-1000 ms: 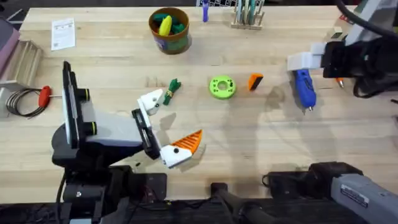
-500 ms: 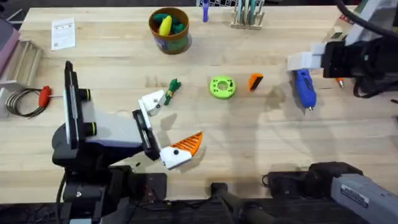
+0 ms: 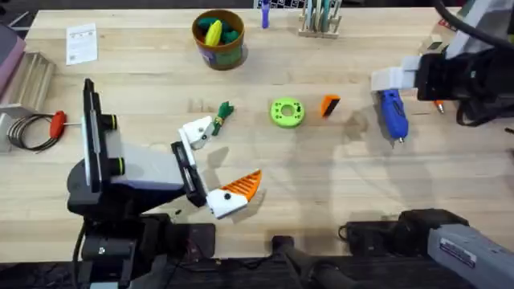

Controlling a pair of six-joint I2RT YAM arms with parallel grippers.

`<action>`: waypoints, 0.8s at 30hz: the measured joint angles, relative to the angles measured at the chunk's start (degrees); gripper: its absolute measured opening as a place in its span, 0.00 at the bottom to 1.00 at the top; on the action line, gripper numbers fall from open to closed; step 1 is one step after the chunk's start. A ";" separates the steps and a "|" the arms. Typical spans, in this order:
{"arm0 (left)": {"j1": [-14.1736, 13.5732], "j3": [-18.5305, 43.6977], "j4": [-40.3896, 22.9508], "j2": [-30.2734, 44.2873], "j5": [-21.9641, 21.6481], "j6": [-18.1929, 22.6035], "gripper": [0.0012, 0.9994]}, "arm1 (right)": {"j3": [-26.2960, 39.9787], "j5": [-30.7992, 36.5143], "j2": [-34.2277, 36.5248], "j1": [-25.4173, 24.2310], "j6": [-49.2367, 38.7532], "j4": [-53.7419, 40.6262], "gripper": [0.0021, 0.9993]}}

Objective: Pick up the gripper from the table and insert it into the empty holder that is missing its gripper. Then pick up a screw, insert it into the mounting hole, and use the screwdriver to tighten it. Finally, clean up the table by picking up the vegetable and placing it into the bucket.

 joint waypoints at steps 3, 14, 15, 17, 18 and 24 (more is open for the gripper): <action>0.00 0.00 0.00 -0.02 0.00 -0.02 0.99 | 0.00 0.00 0.00 0.00 0.00 0.00 0.98; 0.00 0.00 0.00 -0.02 0.00 -0.02 0.99 | 0.00 0.00 -0.02 0.00 0.00 -1.19 0.98; 0.00 0.00 0.00 0.00 0.00 -0.01 0.99 | 0.00 0.00 0.00 0.00 0.02 -1.49 0.98; 0.00 0.00 0.00 -0.02 0.00 0.00 0.99 | 0.07 0.00 0.15 0.19 0.24 -1.73 0.98; 0.00 0.00 0.00 -0.01 0.00 0.00 0.99 | 0.32 0.00 0.57 0.57 0.57 -2.20 0.98; 0.00 0.00 -0.01 -0.01 0.00 0.00 0.99 | 6.79 0.02 7.47 5.27 4.05 -9.21 0.98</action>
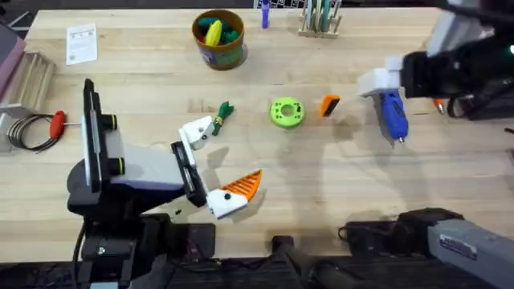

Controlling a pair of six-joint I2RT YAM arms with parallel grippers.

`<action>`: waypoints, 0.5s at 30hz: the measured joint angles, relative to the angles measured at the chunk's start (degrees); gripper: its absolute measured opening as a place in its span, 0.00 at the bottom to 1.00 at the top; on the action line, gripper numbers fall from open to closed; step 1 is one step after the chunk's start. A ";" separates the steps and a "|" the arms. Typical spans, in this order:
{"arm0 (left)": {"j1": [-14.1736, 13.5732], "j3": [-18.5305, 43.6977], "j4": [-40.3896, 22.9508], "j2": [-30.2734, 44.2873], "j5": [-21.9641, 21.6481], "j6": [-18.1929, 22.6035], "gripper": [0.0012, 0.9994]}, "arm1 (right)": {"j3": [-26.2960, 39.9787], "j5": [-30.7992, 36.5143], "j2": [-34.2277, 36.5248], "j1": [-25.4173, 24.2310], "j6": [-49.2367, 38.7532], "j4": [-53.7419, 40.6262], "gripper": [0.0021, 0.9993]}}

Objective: Pick up the gripper from the table and insert it into the empty holder that is missing its gripper. Then pick up a screw, insert it into the mounting hole, and use the screwdriver to tighten it. Finally, clean up the table by picking up the vegetable and placing it into the bucket.

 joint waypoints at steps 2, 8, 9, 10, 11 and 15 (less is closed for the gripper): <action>0.00 0.00 -0.01 0.01 0.00 0.00 0.99 | 3.59 0.00 3.06 2.54 0.73 -2.97 0.98; 0.00 0.00 -0.01 -0.01 0.00 0.00 0.99 | 13.17 -0.02 12.36 11.47 1.49 -7.81 0.98; 0.00 0.00 -0.01 0.01 0.00 0.00 0.99 | 14.32 -0.04 13.84 12.82 1.60 -8.08 0.98; 0.00 0.00 -0.01 0.01 0.00 0.00 0.99 | 15.08 -0.06 14.96 13.85 2.07 -8.13 0.98; 0.00 0.00 -0.01 -0.01 0.00 0.00 0.99 | 15.68 -0.12 16.11 14.81 2.69 -8.11 0.98; 0.00 0.00 -0.01 0.01 0.00 0.00 0.99 | 16.23 -0.26 19.73 15.75 6.43 -8.26 0.98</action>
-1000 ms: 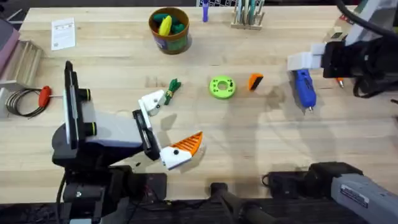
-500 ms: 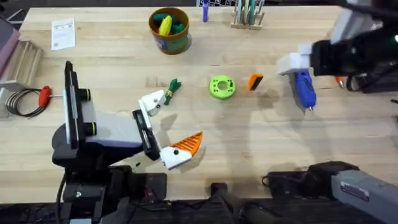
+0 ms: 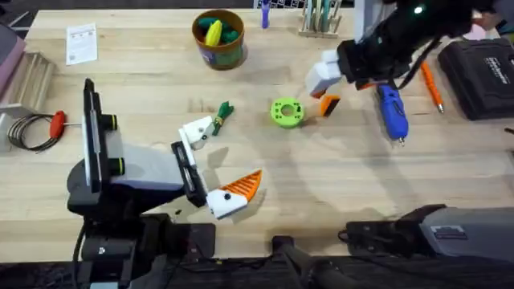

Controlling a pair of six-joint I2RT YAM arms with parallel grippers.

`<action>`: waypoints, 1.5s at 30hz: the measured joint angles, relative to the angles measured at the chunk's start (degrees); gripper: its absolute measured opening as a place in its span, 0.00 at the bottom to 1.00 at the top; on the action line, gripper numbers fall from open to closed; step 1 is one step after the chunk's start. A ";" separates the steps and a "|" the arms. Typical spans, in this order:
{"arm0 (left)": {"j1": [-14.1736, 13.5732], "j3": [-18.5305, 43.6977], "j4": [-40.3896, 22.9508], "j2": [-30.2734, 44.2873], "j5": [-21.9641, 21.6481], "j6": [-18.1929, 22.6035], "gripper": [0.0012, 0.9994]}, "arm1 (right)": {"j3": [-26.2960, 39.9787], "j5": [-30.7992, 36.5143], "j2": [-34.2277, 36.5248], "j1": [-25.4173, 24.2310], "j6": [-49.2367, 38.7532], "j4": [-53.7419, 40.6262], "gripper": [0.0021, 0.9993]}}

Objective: Pick up the gripper from the table and insert it into the empty holder that is missing its gripper. Then pick up a screw, insert it into the mounting hole, and use the screwdriver to tighten it. Finally, clean up the table by picking up the vegetable and placing it into the bucket.

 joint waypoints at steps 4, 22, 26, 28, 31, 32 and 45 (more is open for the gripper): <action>0.00 0.00 0.00 0.00 0.00 0.01 0.99 | 0.00 0.12 3.22 -1.13 5.52 -0.09 0.98; 0.00 0.00 0.00 -0.02 0.02 0.02 0.99 | 0.00 3.72 13.70 -1.42 12.91 3.46 0.93; 0.00 0.00 0.00 0.00 0.02 0.02 0.99 | 0.02 3.76 14.70 -1.51 11.91 3.55 0.93; 0.00 0.00 0.00 -0.02 0.02 0.02 0.99 | 0.02 3.74 14.95 -1.65 11.59 3.71 0.92; 0.00 0.00 0.00 -0.01 0.00 0.02 0.99 | 0.01 3.74 15.03 -2.03 11.26 3.69 0.88; 0.00 0.00 0.00 -0.02 0.02 0.02 0.99 | 0.02 3.74 15.05 -2.10 11.24 3.70 0.86; 0.00 0.00 0.00 0.00 0.00 0.07 0.99 | -0.73 3.74 15.03 -2.69 11.06 4.09 0.80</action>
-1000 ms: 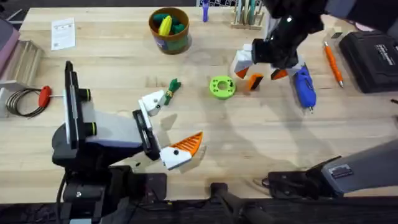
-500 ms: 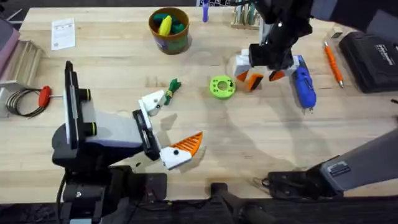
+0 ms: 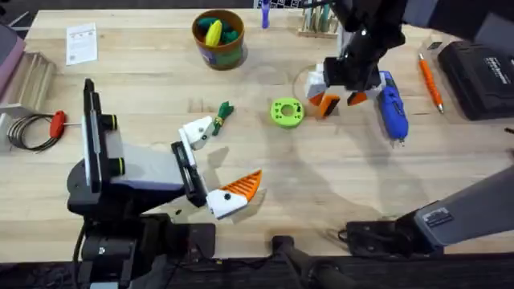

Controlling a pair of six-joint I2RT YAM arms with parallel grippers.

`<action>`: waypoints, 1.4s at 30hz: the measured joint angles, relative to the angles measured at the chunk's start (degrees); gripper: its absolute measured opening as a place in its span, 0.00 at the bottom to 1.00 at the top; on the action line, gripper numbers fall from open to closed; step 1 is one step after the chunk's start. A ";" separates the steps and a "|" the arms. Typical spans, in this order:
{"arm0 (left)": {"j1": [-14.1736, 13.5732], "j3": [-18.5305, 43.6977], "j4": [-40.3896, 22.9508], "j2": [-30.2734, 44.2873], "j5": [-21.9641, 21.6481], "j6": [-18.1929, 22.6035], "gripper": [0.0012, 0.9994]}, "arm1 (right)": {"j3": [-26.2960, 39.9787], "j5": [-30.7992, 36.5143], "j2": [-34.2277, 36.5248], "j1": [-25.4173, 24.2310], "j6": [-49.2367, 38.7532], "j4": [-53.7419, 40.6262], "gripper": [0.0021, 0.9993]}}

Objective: Pick up the gripper from the table and insert it into the empty holder that is missing its gripper. Then pick up a screw, insert it into the mounting hole, and use the screwdriver to tighten it. Finally, clean up the table by picking up the vegetable and placing it into the bucket.

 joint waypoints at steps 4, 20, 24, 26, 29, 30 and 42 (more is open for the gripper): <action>0.00 0.00 0.00 -0.02 0.00 0.09 0.99 | -0.58 -0.12 0.00 -0.35 0.00 0.05 0.78; 0.00 0.00 0.00 -0.02 0.02 0.11 0.99 | -0.62 -0.70 0.00 -0.59 -0.20 1.27 0.01; 0.00 0.00 0.00 0.00 0.02 0.11 0.99 | -0.62 -0.70 0.00 -0.59 -0.21 1.20 0.01; 0.00 0.00 0.00 0.00 0.02 0.11 0.99 | -0.67 -0.70 -0.20 -0.59 -0.22 1.18 0.01; 0.00 0.00 0.00 -0.02 0.02 0.11 0.99 | -1.25 -0.72 -2.75 -0.63 -0.20 1.18 0.01; 0.00 0.00 0.00 0.00 0.02 0.11 0.99 | -1.34 -0.72 -4.48 -0.68 -0.20 1.09 0.01; 0.00 0.00 0.00 0.00 0.01 0.11 0.99 | -2.90 -8.02 -29.22 -0.98 0.61 8.47 0.01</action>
